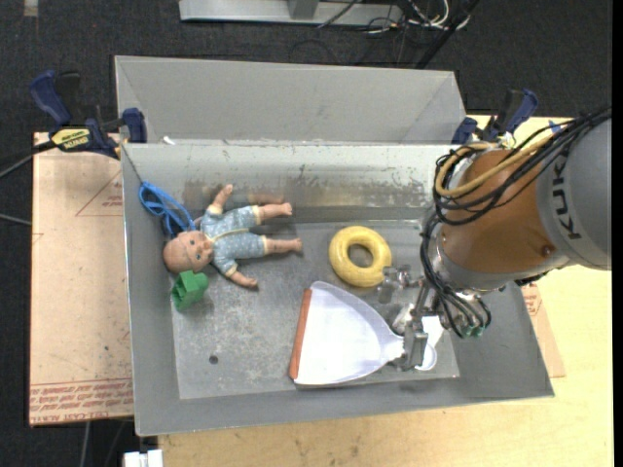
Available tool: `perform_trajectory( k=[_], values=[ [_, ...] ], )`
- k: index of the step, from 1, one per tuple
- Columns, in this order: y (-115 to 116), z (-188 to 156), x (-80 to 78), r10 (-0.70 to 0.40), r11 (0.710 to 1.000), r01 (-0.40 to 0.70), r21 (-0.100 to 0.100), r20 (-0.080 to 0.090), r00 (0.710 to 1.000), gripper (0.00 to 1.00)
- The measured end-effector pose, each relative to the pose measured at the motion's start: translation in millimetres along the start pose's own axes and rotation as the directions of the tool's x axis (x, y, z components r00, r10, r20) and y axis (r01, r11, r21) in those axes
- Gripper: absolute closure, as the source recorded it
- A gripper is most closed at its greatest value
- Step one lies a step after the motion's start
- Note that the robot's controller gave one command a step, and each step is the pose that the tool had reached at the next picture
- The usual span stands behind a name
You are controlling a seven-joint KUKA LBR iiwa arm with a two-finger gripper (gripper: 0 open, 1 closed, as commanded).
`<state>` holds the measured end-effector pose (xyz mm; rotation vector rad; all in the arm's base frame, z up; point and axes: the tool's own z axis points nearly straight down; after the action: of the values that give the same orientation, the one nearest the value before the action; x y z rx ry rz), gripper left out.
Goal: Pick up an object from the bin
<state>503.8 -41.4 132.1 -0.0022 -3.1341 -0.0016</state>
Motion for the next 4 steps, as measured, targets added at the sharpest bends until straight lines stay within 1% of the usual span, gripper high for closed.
perform_trajectory(
  k=[1,2,3,4],
  values=[
    [0.1,-4.0,-1.9,-0.001,1.0,0.001,0.001,0.007,1.0,0.0],
    [11.5,35.4,11.3,-0.105,0.994,0.105,0.002,0.012,0.994,0.0],
    [2.2,59.2,17.7,0.058,0.998,-0.058,-0.002,0.014,0.998,0.0],
    [21.4,60.1,19.1,0.004,1.0,-0.004,0.001,0.021,1.0,0.0]
  ],
)
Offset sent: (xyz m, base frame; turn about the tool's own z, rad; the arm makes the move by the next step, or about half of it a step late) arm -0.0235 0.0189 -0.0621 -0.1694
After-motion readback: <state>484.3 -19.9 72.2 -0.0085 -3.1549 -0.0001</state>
